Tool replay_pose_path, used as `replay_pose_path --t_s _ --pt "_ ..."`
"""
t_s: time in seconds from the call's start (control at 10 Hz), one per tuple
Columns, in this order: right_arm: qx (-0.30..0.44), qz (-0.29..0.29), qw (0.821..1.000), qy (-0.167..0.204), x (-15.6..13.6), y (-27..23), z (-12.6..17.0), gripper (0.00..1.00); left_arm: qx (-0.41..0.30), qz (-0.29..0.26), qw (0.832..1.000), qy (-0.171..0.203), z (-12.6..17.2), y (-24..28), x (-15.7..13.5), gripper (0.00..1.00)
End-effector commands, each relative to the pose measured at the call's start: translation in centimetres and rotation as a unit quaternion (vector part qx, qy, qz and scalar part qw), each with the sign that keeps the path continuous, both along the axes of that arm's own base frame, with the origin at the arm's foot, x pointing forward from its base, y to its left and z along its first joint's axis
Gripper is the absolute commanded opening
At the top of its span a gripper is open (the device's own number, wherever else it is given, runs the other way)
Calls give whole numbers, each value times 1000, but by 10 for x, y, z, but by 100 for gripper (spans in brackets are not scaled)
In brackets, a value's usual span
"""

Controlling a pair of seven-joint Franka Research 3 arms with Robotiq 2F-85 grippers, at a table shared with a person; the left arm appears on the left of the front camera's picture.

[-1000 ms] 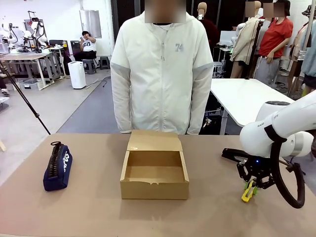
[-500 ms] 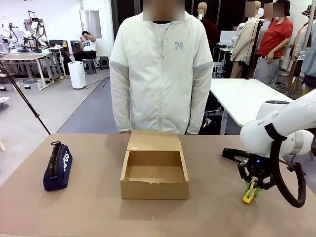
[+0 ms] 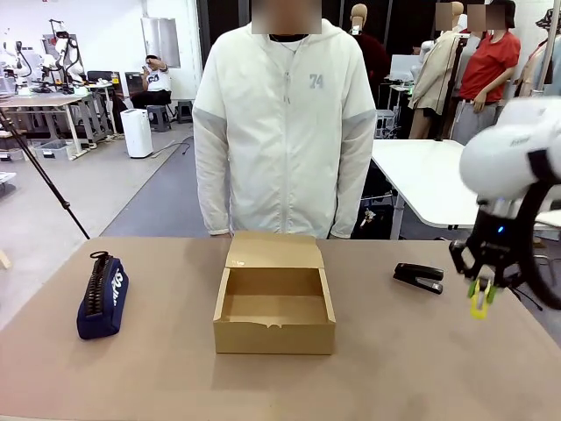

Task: Pack the items into the box.
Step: Pick up the item indicated by the person and place it inside the Mailer Box.

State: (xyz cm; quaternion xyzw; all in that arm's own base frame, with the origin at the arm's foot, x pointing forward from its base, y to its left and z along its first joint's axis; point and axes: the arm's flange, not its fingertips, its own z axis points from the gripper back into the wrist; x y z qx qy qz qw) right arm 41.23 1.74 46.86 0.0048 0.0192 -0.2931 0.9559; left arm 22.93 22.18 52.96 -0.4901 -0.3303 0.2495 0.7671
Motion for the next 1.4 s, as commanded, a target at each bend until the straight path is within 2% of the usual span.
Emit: replay_pose_path --t_s 0.0,0.1,0.4,0.6,0.7,0.9,1.0,1.1,1.3 --pt "52 34 998 -7 -7 -15 5 0 0 -2 1000 -11 1 0 1 100" --pt "0 0 1000 0 0 0 0 0 0 -2 1000 -11 1 0 1 100" --pt "0 0 1000 0 0 0 0 0 0 -2 1000 -11 1 0 1 100" --pt "11 35 999 3 0 3 3 0 0 -2 1000 -11 1 0 1 100" --pt "4 102 994 -27 15 21 11 0 0 -2 1000 -11 1 0 1 100" --pt "-10 259 965 -51 66 81 20 0 0 -2 1000 -11 1 0 1 100" --pt "-4 345 937 -59 90 120 21 0 0 -2 1000 -11 1 0 1 100" --pt "-1 435 898 -63 110 162 19 0 0 -2 1000 -11 1 0 1 100" --pt "25 618 782 -69 132 248 11 0 0 -2 1000 -11 1 0 1 100"
